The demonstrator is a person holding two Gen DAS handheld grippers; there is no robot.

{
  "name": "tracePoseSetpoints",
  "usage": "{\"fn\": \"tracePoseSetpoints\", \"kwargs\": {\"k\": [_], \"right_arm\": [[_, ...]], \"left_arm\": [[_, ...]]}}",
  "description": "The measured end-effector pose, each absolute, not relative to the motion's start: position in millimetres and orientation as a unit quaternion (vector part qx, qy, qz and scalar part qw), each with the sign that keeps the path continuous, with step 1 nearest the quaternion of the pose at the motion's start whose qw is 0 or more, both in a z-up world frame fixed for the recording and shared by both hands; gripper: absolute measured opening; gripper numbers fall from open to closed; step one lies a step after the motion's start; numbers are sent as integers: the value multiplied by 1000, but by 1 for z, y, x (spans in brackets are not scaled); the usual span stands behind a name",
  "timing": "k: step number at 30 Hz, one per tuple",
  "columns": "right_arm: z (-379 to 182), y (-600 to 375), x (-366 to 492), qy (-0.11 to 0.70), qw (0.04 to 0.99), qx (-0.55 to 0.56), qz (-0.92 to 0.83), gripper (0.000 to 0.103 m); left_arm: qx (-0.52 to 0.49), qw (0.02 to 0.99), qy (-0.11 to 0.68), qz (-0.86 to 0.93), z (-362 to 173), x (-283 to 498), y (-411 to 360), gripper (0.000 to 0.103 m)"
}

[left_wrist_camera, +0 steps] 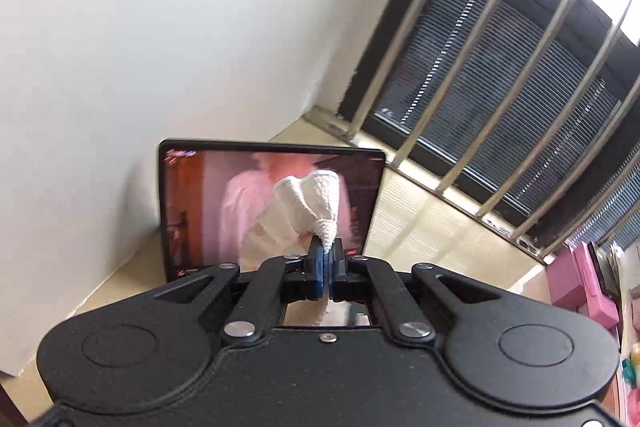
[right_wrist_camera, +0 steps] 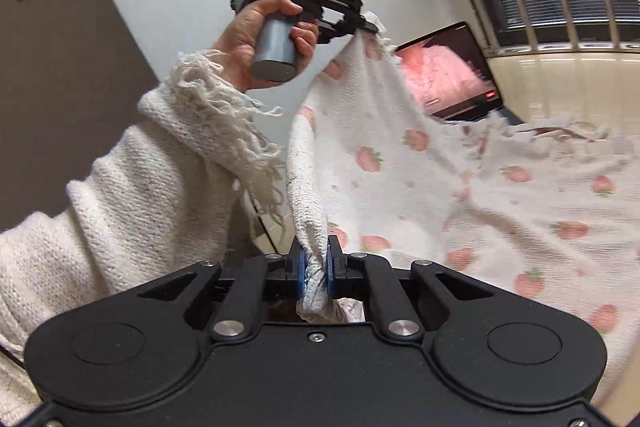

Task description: Fold clothes

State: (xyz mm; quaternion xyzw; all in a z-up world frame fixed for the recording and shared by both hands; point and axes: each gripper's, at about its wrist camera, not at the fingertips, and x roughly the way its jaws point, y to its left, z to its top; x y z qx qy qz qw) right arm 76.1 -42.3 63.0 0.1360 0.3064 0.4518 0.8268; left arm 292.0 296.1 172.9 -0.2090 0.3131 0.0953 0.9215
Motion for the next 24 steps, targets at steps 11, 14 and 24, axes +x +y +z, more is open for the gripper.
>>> {"fn": "tracePoseSetpoints", "kwargs": {"k": [11, 14, 24], "right_arm": [[-20, -165, 55, 419, 835, 215, 285, 9], [-49, -171, 49, 453, 824, 216, 264, 9], [-77, -162, 52, 487, 814, 200, 245, 37]], "left_arm": [[-115, 895, 430, -41, 61, 356, 57, 2], [-130, 880, 456, -42, 10, 365, 32, 2], [-187, 864, 461, -84, -16, 365, 28, 61]]}}
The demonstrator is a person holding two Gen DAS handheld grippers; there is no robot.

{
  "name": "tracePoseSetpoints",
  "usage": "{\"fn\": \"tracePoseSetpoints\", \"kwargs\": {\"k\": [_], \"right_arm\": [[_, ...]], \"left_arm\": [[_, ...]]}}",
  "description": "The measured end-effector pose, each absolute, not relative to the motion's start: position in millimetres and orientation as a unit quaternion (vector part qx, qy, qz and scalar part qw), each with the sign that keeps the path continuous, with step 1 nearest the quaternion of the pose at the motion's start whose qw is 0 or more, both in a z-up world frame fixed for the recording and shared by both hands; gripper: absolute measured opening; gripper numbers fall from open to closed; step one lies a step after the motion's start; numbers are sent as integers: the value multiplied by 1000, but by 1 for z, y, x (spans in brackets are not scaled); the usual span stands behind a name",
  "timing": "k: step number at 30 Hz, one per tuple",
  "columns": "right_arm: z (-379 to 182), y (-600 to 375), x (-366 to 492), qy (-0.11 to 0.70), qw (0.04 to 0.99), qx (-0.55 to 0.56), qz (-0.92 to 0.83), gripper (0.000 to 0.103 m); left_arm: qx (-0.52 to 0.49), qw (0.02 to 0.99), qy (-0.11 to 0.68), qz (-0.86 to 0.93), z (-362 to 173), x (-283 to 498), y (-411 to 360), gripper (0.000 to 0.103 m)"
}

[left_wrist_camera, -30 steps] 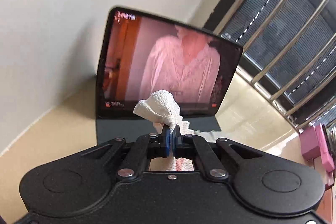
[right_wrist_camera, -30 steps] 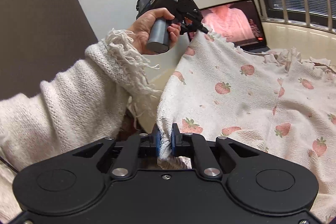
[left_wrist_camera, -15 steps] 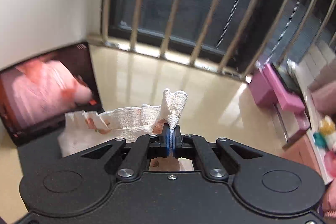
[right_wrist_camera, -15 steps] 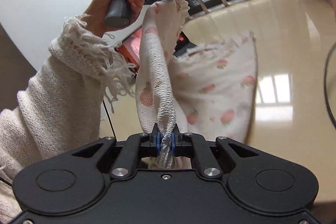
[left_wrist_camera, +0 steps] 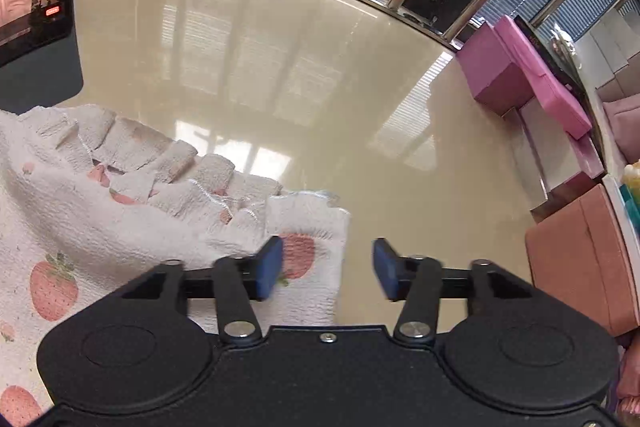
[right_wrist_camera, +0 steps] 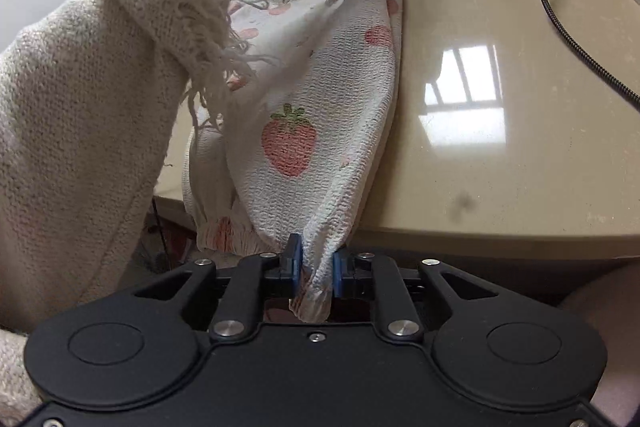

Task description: Fold clothes

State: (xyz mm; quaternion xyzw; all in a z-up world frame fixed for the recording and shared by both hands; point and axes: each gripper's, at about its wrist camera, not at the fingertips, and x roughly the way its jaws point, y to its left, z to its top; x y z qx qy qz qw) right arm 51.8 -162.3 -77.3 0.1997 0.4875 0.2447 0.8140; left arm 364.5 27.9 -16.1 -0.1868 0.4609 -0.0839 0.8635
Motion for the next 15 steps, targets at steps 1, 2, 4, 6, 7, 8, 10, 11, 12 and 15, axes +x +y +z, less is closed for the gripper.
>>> {"fn": "tracePoseSetpoints", "kwargs": {"k": [1, 2, 4, 6, 7, 8, 10, 11, 12, 15], "right_arm": [[-77, -166, 52, 485, 815, 206, 242, 45], [-74, -170, 51, 477, 818, 210, 243, 56], [-68, -177, 49, 461, 825, 218, 243, 63], [-58, -182, 49, 436, 840, 211, 243, 90], [-52, -184, 48, 423, 849, 202, 243, 97], [-45, -185, 45, 409, 860, 186, 243, 99], [-29, -182, 36, 379, 882, 143, 241, 99], [-21, -180, 32, 364, 892, 118, 241, 100], [-16, -178, 29, 352, 900, 87, 242, 101], [-6, -169, 16, 331, 913, 2, 238, 101]], "left_arm": [[-188, 869, 448, -95, -7, 361, 29, 63], [-185, 875, 435, -107, 5, 356, 31, 64], [-162, 891, 404, -126, 33, 340, 35, 73], [-118, 913, 366, -137, 62, 315, 40, 79], [-87, 925, 343, -136, 75, 297, 43, 87], [-52, 938, 317, -133, 88, 275, 47, 94], [-1, 955, 272, -121, 102, 230, 60, 103], [19, 960, 253, -115, 105, 207, 68, 103], [35, 963, 243, -107, 106, 185, 75, 103], [57, 964, 245, -85, 100, 125, 95, 103]]}}
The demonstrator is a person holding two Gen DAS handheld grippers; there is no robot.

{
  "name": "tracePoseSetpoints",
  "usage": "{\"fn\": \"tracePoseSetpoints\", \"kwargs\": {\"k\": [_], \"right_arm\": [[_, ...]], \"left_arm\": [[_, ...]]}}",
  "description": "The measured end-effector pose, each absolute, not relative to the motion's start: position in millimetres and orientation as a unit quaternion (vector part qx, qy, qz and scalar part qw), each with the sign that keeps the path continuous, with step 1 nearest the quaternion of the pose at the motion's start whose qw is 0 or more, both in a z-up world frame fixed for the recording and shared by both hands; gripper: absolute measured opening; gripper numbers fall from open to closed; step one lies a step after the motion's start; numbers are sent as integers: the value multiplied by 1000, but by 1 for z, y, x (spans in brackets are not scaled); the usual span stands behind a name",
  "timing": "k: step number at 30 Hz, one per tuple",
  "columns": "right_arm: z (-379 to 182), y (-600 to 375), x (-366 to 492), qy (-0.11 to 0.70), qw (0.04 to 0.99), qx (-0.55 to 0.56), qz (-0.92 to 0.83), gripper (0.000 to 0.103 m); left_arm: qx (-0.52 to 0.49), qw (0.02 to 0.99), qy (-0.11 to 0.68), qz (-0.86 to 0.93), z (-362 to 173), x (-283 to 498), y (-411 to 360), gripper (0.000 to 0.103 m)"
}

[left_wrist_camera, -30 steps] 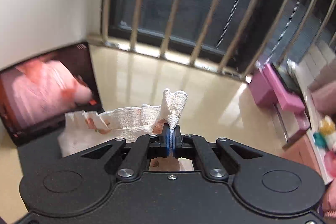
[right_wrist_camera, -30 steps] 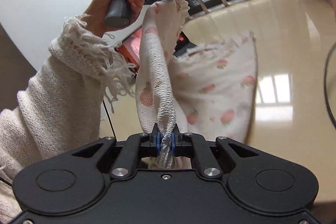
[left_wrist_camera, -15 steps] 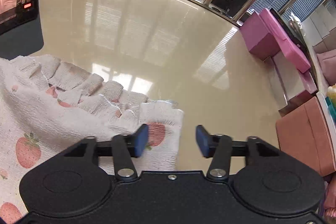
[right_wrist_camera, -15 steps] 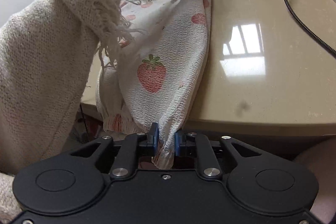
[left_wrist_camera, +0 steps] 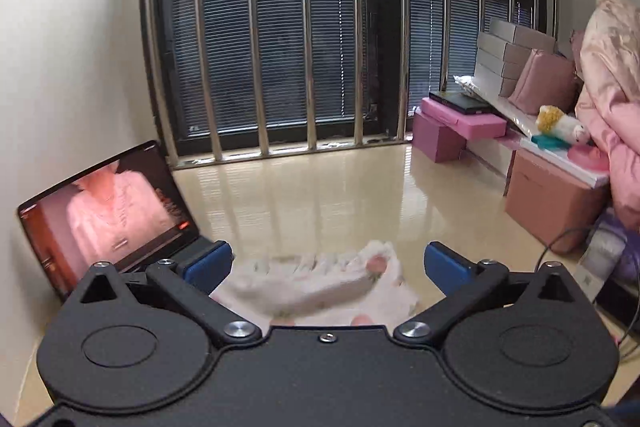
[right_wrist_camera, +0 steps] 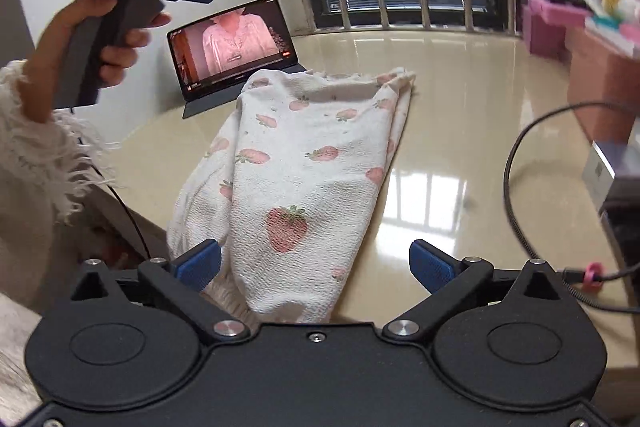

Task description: Fold clothes

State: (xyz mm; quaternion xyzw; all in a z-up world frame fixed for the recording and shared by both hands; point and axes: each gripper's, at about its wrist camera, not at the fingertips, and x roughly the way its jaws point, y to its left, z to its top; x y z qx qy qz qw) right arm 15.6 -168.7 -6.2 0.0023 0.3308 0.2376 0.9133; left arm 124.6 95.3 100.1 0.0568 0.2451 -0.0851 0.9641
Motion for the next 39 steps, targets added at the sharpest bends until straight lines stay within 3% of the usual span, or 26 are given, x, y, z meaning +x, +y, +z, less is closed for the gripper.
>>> {"fn": "tracePoseSetpoints", "kwargs": {"k": [7, 13, 23, 27, 29, 32, 34, 37, 39], "right_arm": [[-14, -144, -11, 317, 904, -118, 261, 101], [-39, -103, -25, 272, 865, -278, 317, 101], [-96, -48, -42, 184, 801, -478, 310, 101], [-105, -49, -51, 176, 791, -501, 303, 101], [-110, -50, -55, 172, 786, -514, 299, 101], [-115, -54, -60, 169, 783, -521, 296, 101], [-116, -55, -62, 164, 786, -519, 295, 101], [-118, -50, -68, 141, 789, -521, 292, 101], [-121, -43, -71, 121, 792, -527, 284, 101]], "left_arm": [[84, 940, 329, -15, 36, 15, 133, 103], [129, 904, 407, -21, -29, -28, 131, 103], [181, 888, 407, -118, -102, -30, 100, 100], [101, 899, 397, -154, -108, -22, 109, 81], [49, 908, 376, -178, -105, -20, 120, 79], [4, 913, 358, -197, -97, -19, 133, 63], [-11, 913, 351, -207, -90, -22, 139, 47], [-34, 914, 342, -217, -71, -28, 147, 34], [-65, 910, 346, -220, -57, -28, 151, 32]]}}
